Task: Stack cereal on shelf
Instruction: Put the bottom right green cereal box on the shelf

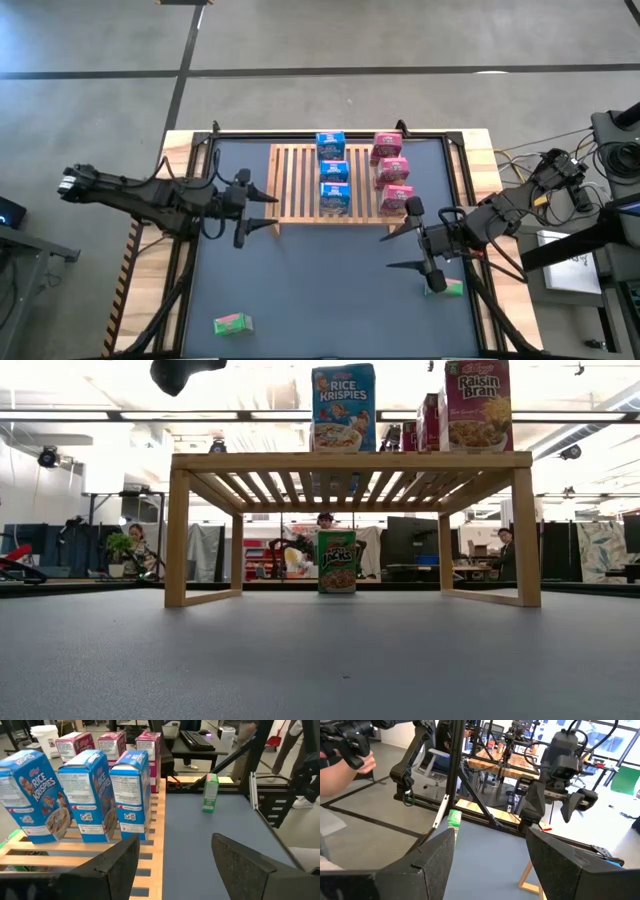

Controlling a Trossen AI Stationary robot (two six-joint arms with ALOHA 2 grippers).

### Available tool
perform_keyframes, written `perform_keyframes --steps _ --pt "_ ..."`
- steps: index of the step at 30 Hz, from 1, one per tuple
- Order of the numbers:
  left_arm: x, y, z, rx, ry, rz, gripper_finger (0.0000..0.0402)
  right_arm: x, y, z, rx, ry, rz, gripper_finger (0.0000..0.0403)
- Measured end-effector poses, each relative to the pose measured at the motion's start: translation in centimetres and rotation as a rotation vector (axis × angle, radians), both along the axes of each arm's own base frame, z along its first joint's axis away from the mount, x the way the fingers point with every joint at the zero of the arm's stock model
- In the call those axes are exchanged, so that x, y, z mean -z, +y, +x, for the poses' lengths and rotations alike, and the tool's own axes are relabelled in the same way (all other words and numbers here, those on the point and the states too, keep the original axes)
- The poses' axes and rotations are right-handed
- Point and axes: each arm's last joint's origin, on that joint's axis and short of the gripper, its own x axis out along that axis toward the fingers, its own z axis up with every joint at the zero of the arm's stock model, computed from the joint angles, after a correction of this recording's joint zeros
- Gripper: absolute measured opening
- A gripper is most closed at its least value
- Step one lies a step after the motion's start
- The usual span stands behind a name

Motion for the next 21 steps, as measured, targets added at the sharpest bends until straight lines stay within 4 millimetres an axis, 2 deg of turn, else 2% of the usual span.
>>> perform_keyframes --steps 6,21 --pt "0.71 0.03 -0.04 0.000 -0.018 -0.001 0.0231 0.01 0.00 0.00 0.000 0.000 -0.001 0.0235" --pt "0.85 0.00 0.09 0.002 -0.018 0.009 0.0231 0.01 0.00 0.00 0.000 0.000 -0.001 0.0235"
